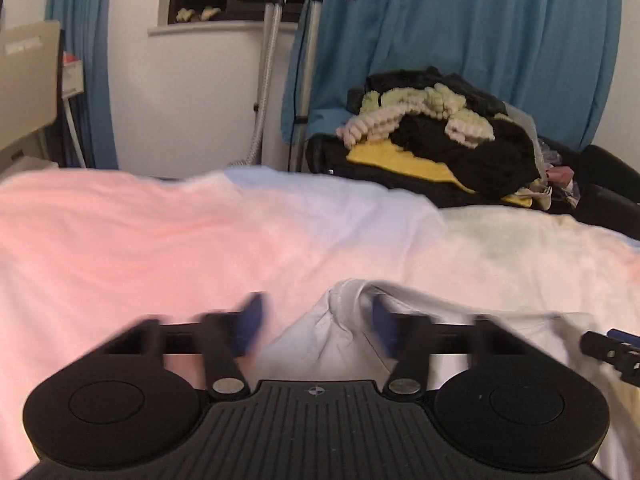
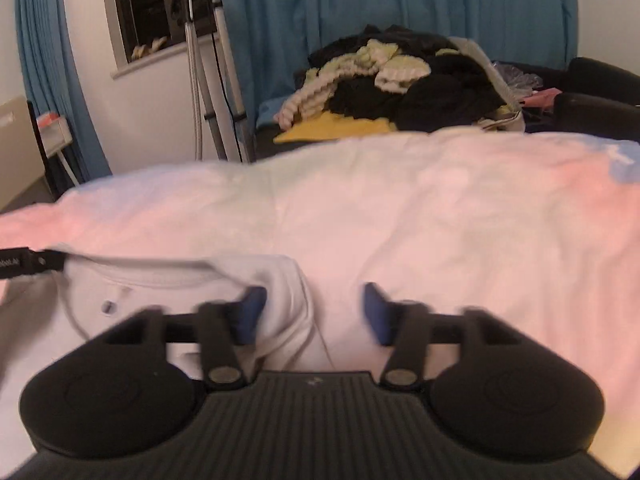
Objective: Fold clothes
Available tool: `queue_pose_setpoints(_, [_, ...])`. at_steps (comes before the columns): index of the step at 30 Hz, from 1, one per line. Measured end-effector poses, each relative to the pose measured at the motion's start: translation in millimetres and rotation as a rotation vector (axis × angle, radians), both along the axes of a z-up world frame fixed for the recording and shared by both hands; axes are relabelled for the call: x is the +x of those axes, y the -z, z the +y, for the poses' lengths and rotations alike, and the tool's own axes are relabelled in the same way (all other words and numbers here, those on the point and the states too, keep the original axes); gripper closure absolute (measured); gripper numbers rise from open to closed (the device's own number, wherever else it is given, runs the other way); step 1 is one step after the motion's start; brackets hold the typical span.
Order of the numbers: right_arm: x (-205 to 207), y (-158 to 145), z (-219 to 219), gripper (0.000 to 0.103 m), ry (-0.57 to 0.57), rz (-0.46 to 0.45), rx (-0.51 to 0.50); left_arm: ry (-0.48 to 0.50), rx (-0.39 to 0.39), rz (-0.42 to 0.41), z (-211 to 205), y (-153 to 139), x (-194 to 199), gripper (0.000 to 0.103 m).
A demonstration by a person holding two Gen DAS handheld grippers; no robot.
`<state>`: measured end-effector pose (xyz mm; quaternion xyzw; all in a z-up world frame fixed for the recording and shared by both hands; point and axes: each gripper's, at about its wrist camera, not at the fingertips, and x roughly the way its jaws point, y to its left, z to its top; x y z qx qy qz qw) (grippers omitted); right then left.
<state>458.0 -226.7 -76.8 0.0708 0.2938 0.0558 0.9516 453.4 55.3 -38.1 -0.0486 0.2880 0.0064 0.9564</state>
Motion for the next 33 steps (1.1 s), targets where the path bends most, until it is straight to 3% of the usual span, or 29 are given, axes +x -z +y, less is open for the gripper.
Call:
queue_pose_setpoints(4, [-46, -41, -6, 0.043, 0.004, -0.039, 0.013, 0.026, 0.021, -0.043, 0, -37, -46, 0.031])
queue_pose_setpoints(10, [-141, -100, 0, 0.042, -0.026, -0.124, 0.021, 0.064, 0.024, -0.129, 5, -85, -150, 0.027])
queue_pose_setpoints(18, [-286, -143, 19, 0.042, -0.103, -0.224, 0.09, 0.075, -0.007, -0.204, 13, -97, -299, 0.023])
queue_pose_setpoints(22, [-344, -143, 26, 0.04, -0.142, -0.268, 0.085, 0.06, -0.057, -0.217, 26, -80, -351, 0.022])
queue_pose_setpoints(26, [-383, -122, 19, 0.04, -0.127, -0.267, 0.127, 0.054, -0.13, -0.192, 41, -62, -375, 0.022])
queue_pose_setpoints(29, [-391, -102, 15, 0.04, -0.119, -0.221, 0.157, 0.019, -0.151, -0.176, 48, -58, -377, 0.022])
queue_pose_setpoints(33, [-385, -100, 17, 0.04, -0.122, -0.216, 0.152, -0.036, -0.186, -0.181, 60, -56, -376, 0.022])
